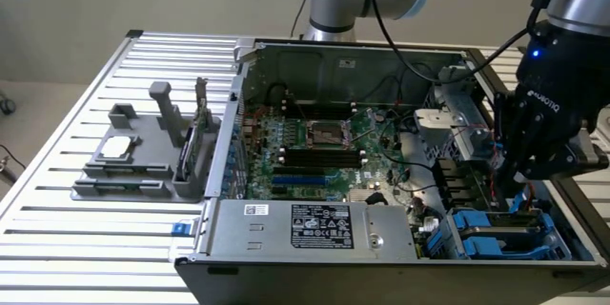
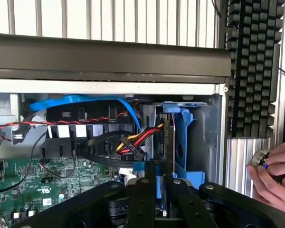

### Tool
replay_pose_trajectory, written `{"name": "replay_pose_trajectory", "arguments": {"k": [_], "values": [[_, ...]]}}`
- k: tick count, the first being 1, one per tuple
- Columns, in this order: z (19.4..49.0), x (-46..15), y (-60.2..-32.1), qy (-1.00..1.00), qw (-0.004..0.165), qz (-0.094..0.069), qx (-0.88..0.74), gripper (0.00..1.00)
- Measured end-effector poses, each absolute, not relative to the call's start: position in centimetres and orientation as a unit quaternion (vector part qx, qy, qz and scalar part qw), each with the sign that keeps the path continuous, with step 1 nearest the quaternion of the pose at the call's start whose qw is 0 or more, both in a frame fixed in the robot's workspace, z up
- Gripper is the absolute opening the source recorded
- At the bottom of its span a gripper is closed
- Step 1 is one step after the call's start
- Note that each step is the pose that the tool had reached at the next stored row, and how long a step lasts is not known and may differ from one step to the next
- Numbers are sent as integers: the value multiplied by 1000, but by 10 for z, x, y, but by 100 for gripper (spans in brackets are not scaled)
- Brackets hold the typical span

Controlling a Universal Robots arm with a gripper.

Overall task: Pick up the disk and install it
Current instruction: 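Insert the first disk wire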

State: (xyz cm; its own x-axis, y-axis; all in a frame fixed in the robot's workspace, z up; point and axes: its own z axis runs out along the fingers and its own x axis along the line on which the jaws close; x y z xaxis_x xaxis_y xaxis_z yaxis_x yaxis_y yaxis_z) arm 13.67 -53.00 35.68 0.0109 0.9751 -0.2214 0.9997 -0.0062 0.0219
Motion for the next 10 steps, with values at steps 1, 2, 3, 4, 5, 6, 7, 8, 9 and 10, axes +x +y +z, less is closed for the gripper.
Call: {"name": "replay_pose_trajectory", "arguments": {"k": [1, 2, 3, 4, 5, 6, 7, 8, 9, 10], "values": [[355, 137, -532, 700, 85, -71, 706, 16], [354, 137, -533, 700, 85, -70, 705, 16], [353, 137, -535, 701, 84, -69, 705, 16], [352, 137, -536, 701, 83, -68, 705, 16], [351, 137, -537, 701, 83, -68, 705, 16], [349, 137, -537, 702, 82, -67, 705, 16], [348, 137, -538, 702, 81, -66, 705, 16], [347, 137, -538, 702, 80, -65, 704, 16], [347, 137, -538, 703, 80, -64, 704, 16], [346, 137, -538, 703, 79, -63, 704, 16]]}}
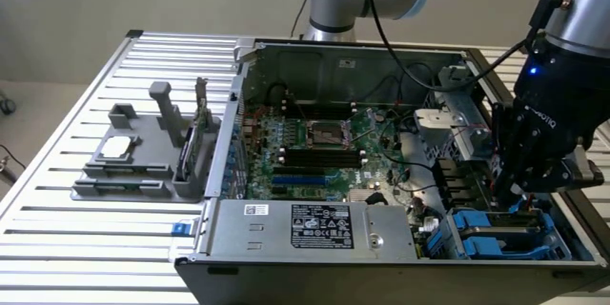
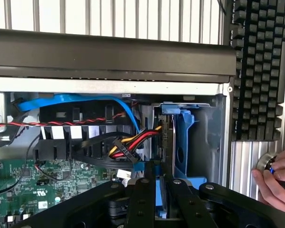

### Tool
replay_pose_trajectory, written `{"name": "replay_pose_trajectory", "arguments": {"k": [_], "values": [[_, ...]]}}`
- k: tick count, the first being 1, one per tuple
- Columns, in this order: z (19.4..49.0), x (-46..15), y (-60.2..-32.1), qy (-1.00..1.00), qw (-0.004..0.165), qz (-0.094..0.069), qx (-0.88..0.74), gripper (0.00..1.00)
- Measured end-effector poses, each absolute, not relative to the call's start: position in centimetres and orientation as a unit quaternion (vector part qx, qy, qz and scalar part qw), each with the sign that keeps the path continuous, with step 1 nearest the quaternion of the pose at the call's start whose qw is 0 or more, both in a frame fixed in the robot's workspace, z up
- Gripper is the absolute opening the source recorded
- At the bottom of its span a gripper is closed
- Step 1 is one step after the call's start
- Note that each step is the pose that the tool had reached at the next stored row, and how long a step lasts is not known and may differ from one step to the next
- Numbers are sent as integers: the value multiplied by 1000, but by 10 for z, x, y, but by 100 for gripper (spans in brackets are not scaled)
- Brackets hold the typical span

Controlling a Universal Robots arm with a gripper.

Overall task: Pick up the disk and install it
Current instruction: 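Insert the first disk wire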

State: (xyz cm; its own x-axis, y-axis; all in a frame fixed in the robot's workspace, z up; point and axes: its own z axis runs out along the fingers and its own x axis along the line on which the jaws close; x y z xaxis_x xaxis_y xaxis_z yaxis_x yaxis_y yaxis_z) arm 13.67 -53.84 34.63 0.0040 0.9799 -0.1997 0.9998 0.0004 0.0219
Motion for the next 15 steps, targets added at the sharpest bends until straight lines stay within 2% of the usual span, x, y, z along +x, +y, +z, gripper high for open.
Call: {"name": "replay_pose_trajectory", "arguments": {"k": [15], "values": [[345, 137, -555, 705, 53, -37, 706, 16]]}}
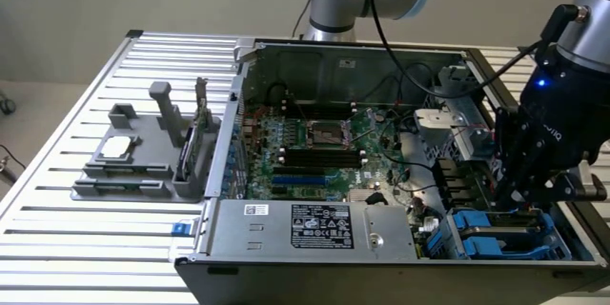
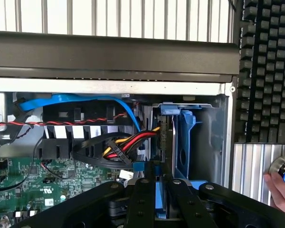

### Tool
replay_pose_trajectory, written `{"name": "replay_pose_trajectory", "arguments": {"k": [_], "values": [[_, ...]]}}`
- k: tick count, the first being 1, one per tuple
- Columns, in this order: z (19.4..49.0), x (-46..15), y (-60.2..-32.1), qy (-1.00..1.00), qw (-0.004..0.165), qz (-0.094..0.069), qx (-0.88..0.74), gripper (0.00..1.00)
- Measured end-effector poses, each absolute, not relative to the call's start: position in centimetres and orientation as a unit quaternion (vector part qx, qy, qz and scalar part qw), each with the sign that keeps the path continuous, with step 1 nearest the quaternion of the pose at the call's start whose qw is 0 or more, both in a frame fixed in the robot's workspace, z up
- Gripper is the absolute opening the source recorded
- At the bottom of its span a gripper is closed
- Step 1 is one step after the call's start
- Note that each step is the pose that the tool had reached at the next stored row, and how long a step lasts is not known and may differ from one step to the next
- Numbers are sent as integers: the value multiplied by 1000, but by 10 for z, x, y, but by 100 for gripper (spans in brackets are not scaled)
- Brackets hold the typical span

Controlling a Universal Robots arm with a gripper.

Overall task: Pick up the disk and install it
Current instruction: 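Insert the first disk wire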

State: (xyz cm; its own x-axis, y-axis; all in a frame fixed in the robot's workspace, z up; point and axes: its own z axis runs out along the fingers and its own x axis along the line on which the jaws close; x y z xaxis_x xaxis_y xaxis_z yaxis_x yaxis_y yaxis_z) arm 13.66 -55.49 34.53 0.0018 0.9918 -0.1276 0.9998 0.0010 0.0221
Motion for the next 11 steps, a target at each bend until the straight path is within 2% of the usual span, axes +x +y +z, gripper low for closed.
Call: {"name": "replay_pose_trajectory", "arguments": {"k": [11], "values": [[343, 137, -558, 705, 53, -31, 706, 16]]}}
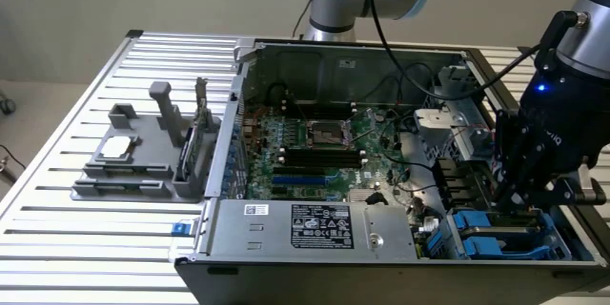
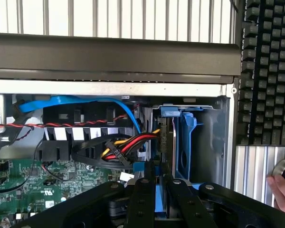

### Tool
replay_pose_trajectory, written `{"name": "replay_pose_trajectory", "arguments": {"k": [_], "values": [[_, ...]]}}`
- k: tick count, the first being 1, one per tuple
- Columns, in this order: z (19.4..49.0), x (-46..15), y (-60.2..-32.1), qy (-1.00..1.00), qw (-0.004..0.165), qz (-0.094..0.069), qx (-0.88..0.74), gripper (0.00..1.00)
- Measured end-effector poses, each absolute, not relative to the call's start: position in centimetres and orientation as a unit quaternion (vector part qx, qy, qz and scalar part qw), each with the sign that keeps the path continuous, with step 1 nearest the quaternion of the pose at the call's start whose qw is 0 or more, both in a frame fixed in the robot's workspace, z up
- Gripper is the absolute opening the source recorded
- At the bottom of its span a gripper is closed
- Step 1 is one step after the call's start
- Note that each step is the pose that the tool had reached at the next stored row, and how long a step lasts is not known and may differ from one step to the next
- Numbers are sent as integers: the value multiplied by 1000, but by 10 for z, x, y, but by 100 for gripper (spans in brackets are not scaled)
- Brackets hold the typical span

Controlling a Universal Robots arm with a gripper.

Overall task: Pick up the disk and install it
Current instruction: 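Insert the first disk wire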

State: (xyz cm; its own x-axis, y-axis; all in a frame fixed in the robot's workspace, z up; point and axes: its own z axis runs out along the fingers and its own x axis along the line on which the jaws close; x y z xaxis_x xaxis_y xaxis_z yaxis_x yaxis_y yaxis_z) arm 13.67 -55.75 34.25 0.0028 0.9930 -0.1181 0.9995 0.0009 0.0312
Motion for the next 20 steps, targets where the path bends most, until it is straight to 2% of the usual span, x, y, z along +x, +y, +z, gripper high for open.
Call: {"name": "replay_pose_trajectory", "arguments": {"k": [20], "values": [[341, 138, -561, 705, 54, -29, 706, 16]]}}
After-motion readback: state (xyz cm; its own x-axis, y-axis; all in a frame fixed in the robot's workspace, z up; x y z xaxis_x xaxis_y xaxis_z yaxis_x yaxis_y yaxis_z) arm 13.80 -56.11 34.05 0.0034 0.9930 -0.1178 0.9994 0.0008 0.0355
